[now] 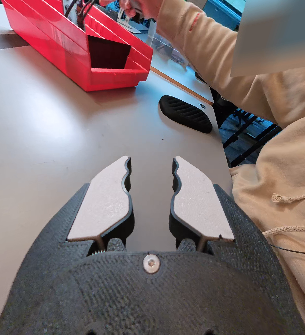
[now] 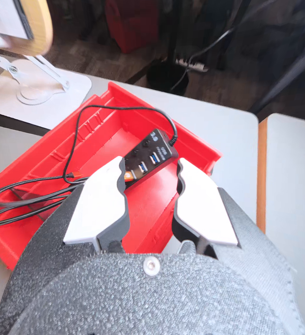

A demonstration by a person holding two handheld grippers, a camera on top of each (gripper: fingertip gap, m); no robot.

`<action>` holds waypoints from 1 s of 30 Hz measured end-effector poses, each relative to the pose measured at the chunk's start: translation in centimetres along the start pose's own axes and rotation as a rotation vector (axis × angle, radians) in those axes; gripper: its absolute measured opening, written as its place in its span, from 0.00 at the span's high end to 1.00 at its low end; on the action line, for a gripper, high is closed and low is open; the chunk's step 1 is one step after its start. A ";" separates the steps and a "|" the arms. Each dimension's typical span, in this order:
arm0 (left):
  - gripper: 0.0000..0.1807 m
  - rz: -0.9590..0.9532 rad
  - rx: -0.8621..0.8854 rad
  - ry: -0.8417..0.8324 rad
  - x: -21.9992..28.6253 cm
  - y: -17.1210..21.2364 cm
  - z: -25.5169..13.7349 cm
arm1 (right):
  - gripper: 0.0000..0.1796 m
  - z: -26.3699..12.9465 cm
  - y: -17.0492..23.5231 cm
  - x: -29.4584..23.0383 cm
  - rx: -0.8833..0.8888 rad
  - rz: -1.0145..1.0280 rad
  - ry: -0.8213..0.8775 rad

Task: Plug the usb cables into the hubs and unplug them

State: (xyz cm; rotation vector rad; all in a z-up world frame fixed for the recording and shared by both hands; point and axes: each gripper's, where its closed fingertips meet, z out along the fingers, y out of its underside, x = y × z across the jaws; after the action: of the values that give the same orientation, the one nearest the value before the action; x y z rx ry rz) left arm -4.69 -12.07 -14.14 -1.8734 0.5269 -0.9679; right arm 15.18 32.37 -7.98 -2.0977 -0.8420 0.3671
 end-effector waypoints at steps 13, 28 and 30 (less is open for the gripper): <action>0.76 0.174 0.261 -0.554 -6.3 -7.0 -10.3 | 0.73 -10.9 2.8 -13.0 0.555 -0.228 -0.242; 0.71 -0.114 -0.298 -0.965 -26.0 -11.5 -23.3 | 0.74 -10.0 9.6 -17.4 0.557 -0.284 -0.328; 0.71 -0.159 -0.422 -0.978 -28.1 -10.5 -23.3 | 0.74 -9.8 10.0 -17.4 0.545 -0.290 -0.327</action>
State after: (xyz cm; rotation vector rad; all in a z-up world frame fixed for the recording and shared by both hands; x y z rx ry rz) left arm -40.56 -0.17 -10.27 -2.4967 -0.0296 0.0650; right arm 11.88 10.40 -10.44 -1.4094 -1.0772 0.7052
